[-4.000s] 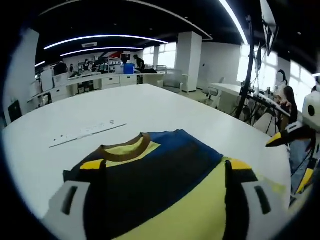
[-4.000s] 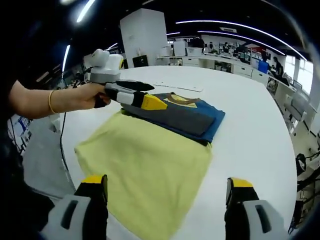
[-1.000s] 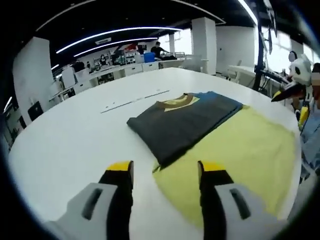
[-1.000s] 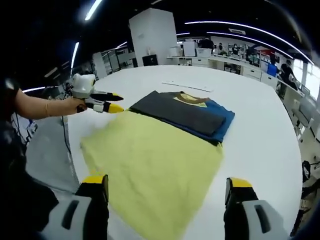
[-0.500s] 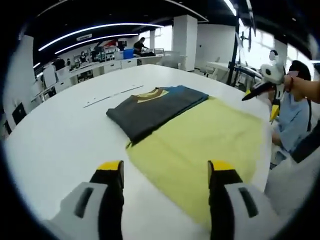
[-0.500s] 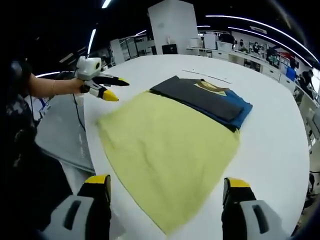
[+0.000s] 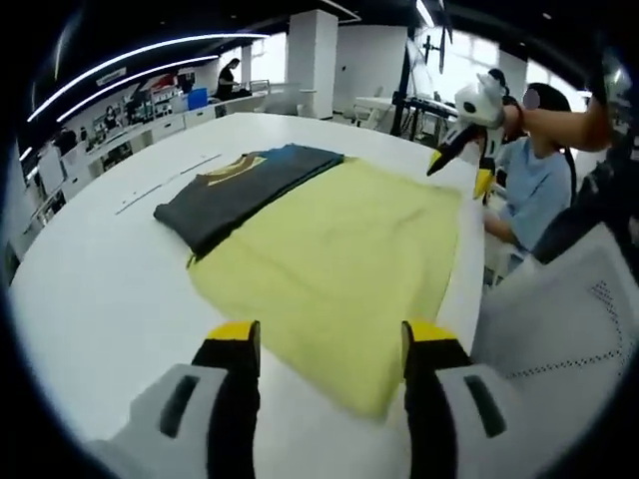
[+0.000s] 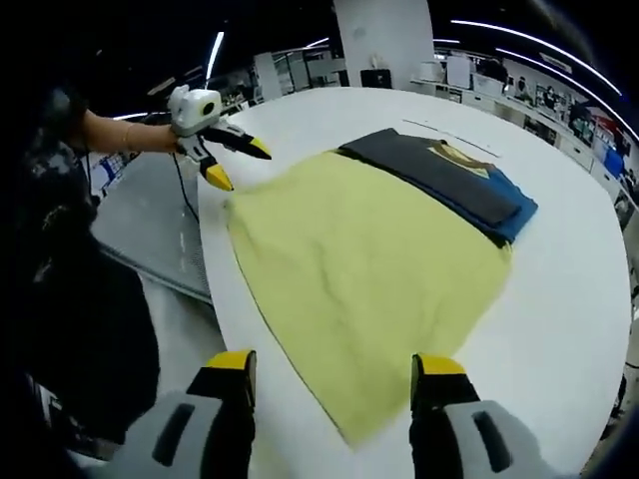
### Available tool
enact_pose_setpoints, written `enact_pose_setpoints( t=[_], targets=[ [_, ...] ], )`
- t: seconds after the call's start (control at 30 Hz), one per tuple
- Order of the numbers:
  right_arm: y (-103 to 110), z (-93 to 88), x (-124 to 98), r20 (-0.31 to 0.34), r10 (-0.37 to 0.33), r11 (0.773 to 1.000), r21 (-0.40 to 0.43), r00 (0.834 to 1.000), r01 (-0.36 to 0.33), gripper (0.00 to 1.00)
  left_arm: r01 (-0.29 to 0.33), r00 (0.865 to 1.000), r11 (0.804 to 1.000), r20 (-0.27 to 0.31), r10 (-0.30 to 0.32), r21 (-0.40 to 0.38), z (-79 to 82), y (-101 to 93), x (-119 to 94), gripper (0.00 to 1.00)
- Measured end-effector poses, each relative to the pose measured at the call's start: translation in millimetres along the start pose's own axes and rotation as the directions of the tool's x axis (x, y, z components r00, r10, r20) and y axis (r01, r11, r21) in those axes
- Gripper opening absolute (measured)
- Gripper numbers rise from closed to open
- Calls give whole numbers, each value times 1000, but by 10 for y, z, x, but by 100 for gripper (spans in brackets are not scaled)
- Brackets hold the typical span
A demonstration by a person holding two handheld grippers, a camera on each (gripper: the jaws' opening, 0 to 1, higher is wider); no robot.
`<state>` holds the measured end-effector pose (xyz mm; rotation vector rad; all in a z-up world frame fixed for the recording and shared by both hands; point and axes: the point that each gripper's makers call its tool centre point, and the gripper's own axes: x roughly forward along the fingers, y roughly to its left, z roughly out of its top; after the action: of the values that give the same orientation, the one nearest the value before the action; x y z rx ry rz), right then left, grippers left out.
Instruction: Fold the garment on the visible template until the final outline fits inside the template.
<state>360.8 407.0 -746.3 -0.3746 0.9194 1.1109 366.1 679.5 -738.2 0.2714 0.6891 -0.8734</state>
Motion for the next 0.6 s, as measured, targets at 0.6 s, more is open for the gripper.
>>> enact_pose_setpoints(
  t=[0.6],
  targets=[
    [-63,-277,37,-97,-63,992,-118,993,52,45,58,994,996,-101,-51,73,-345,-252,-3,37]
  ],
)
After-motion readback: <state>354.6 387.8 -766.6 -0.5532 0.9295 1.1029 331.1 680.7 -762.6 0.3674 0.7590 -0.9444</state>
